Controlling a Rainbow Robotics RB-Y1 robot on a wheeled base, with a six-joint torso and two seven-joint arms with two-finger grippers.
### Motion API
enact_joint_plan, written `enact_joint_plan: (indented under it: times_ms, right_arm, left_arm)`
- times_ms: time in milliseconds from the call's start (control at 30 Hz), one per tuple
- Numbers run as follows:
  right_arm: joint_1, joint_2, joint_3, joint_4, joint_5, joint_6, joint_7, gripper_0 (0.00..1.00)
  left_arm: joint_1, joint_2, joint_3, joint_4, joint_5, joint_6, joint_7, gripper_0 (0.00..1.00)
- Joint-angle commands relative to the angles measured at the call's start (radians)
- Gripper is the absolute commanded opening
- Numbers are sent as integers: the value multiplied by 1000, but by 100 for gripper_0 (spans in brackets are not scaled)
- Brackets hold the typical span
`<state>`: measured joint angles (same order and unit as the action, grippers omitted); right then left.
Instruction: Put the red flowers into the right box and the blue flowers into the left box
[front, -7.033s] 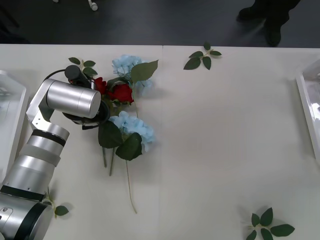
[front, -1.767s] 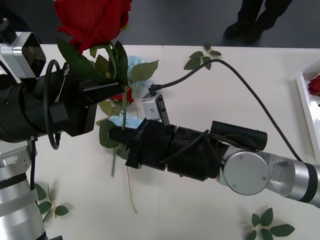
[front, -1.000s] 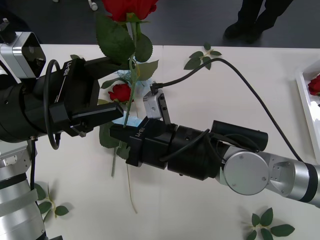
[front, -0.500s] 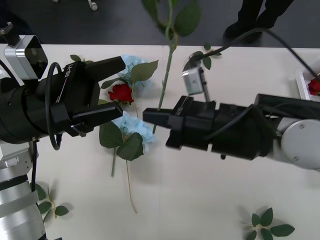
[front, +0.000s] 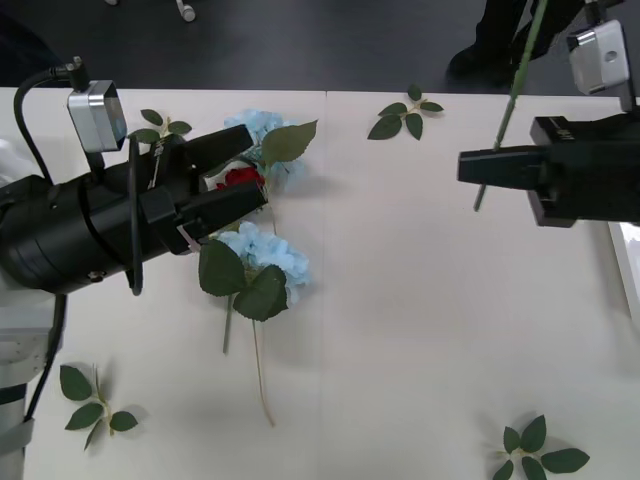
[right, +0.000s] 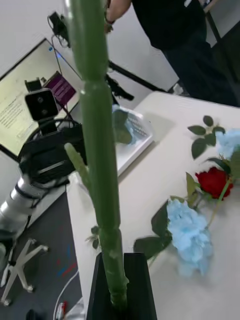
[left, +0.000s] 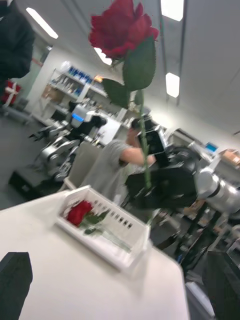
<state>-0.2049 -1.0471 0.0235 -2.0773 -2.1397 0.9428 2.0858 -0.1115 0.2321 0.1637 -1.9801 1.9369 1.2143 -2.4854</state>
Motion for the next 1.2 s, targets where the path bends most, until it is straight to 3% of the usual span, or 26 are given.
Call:
enact_joint_plan:
  times_ms: [33, 233, 533, 933, 1200]
  right_arm:
    - [-21, -5, -100, 111, -6, 154, -49, 0]
    - [-21, -33, -246, 347, 37, 409, -58, 0]
    - [-2, -85, -359, 565, 238, 596, -70, 0]
    - [131, -119, -499, 640, 603, 583, -130, 0]
    - [177, -122, -488, 640, 859, 476, -276, 0]
  left_arm:
    - [9, 69, 68, -69, -73, -15, 115, 100]
    - [13, 164, 115, -103, -205, -15, 303, 100]
    - [21, 193, 132, -175, -469, -13, 516, 100]
    - [15, 193, 80, -203, -819, -13, 704, 100]
    - [-22, 193, -7, -198, -1041, 2, 867, 100]
